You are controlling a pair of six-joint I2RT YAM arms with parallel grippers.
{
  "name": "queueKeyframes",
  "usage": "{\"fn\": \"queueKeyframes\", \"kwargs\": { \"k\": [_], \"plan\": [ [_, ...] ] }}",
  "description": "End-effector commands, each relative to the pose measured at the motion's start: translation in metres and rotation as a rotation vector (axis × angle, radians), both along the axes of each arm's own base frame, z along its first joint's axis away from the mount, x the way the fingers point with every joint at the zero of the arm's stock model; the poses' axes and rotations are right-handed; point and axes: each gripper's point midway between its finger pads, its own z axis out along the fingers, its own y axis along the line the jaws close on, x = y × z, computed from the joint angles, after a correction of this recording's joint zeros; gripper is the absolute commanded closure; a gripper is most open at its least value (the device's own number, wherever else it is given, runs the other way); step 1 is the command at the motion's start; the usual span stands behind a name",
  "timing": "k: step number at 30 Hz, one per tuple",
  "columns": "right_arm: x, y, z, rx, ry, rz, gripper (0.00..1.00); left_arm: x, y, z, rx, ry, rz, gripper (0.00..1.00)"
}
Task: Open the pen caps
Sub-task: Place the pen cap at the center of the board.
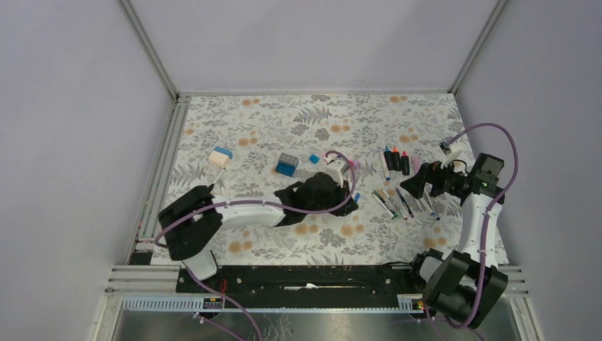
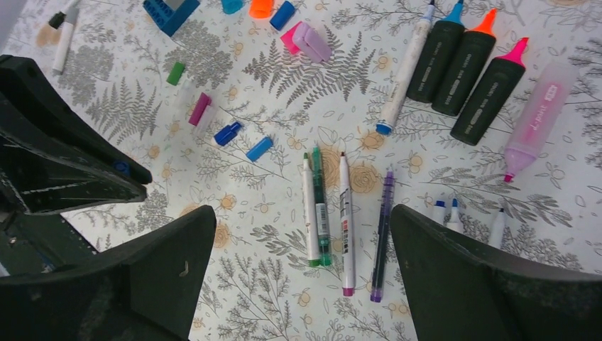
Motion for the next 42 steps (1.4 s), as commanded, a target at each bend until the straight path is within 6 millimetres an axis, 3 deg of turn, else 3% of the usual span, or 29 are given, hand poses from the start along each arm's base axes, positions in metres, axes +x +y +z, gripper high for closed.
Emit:
{"fn": "queueKeyframes", "kwargs": {
  "k": [1, 12, 23, 28, 36, 42],
  "plan": [
    [0.003, -0.009, 0.005, -0.079, -0.047, -0.028, 0.0, 0.023, -0.019, -0.007, 0.089, -0.039, 0.084, 1.0],
    [0.005, -0.019, -0.004, -0.114, -0.014, -0.068, 0.0, 0.05, -0.056, -0.048, 0.24, 0.0, 0.156, 0.96],
    [0.004, -0.017, 0.0, -0.114, -0.03, -0.064, 0.0, 0.06, -0.082, -0.062, 0.264, 0.019, 0.138, 0.85],
    [0.004, -0.017, 0.0, -0.115, -0.03, -0.065, 0.0, 0.062, -0.083, -0.07, 0.283, 0.029, 0.146, 0.75],
    [0.004, -0.017, -0.001, -0.115, -0.026, -0.067, 0.0, 0.069, -0.086, -0.057, 0.269, 0.008, 0.149, 0.69],
    [0.004, -0.017, -0.002, -0.115, -0.026, -0.064, 0.0, 0.074, -0.081, -0.013, 0.21, -0.064, 0.165, 0.68]
  ]
}}
